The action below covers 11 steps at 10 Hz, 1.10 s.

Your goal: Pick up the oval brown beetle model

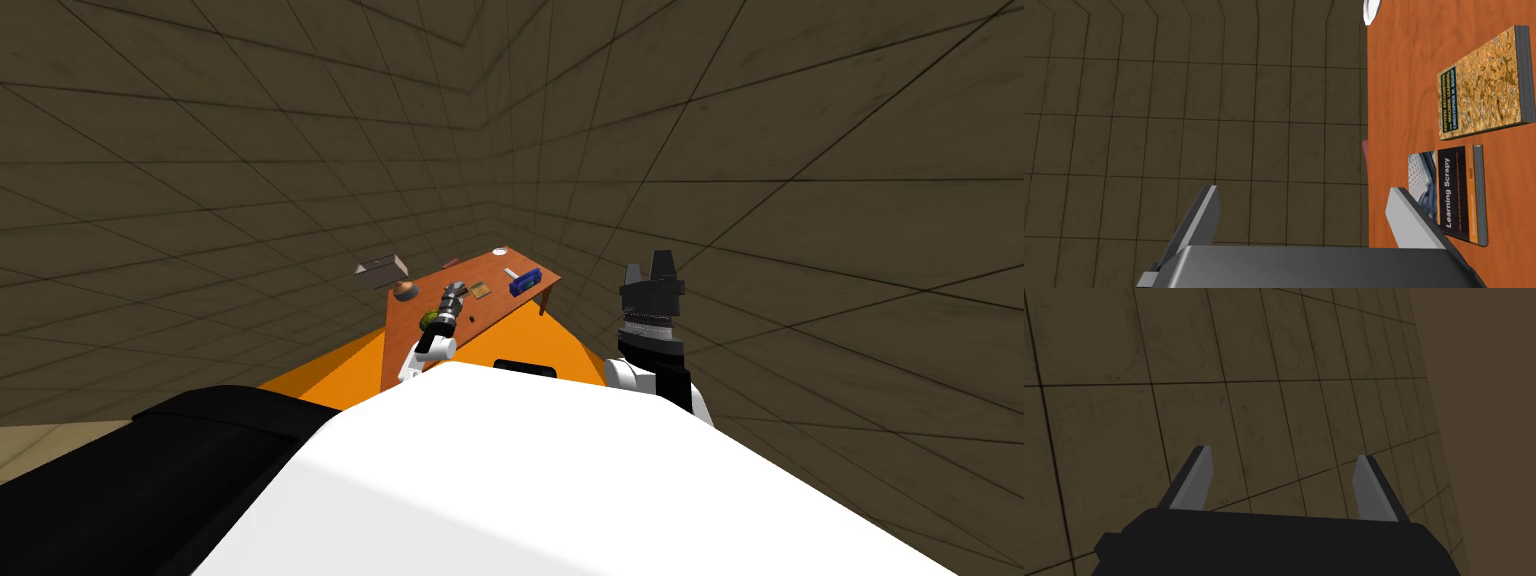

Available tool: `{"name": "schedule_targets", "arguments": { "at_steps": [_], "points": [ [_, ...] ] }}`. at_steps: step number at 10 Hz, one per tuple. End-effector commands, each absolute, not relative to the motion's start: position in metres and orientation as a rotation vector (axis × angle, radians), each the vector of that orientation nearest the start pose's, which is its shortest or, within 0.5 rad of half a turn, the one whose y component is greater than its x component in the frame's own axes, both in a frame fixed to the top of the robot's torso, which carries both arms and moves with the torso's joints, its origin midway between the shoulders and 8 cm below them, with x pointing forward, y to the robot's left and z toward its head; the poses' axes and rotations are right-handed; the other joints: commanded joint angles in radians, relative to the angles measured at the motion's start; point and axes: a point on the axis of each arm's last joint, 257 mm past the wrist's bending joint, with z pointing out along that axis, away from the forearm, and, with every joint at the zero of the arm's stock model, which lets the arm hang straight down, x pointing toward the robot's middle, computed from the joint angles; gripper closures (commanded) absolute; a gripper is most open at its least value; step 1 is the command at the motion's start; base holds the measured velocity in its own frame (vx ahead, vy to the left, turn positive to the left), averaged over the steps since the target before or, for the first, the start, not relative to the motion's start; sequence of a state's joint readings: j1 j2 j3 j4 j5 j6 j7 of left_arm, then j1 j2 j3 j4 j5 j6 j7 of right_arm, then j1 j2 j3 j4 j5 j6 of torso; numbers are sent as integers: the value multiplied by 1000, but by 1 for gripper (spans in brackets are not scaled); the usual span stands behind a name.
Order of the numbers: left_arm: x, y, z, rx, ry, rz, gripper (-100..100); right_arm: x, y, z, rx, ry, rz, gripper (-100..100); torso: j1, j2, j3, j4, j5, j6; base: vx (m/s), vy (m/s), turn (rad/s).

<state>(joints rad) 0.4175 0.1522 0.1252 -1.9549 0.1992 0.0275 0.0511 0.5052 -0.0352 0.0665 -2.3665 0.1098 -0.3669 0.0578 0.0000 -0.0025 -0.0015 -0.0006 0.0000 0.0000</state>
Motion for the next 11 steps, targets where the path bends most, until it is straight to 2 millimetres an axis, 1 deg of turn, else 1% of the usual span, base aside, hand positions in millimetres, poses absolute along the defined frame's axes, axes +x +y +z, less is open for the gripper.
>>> {"name": "schedule_targets", "arguments": {
  "at_steps": [1, 4, 5, 7, 8, 10, 11],
  "points": [
    [421, 370, -222, -1368, 1061, -1076, -100, 352, -244, 33, 590, 750, 1225, 0, 0, 0, 0, 0, 0, 0, 24, 0, -9],
    [421, 386, -269, -1547, 1067, -1054, -100, 352, -244, 33, 590, 750, 1225, 0, 0, 0, 0, 0, 0, 0, 37, -2, -20],
    [420, 386, -271, -1556, 1073, -1049, -100, 352, -244, 33, 590, 750, 1225, 0, 0, -1, 0, 0, 0, 0, 36, 0, -4],
    [418, 396, -302, -1679, 1069, -1029, -100, 352, -244, 33, 590, 750, 1225, 0, 0, 0, 0, 0, 0, 0, 35, -6, -19],
    [418, 396, -304, -1685, 1074, -1025, -100, 352, -244, 33, 590, 750, 1225, 0, 0, 0, 0, 0, 0, 0, 24, -4, -8],
    [413, 405, -335, -1811, 1064, -1000, -100, 352, -244, 33, 590, 750, 1225, 0, 0, 1, 0, 0, 0, 0, 28, -4, -17],
    [413, 404, -337, -1817, 1068, -996, -100, 352, -244, 33, 590, 750, 1225, 0, 0, 0, 0, 0, 0, 0, 30, -8, -12]
  ]
}}
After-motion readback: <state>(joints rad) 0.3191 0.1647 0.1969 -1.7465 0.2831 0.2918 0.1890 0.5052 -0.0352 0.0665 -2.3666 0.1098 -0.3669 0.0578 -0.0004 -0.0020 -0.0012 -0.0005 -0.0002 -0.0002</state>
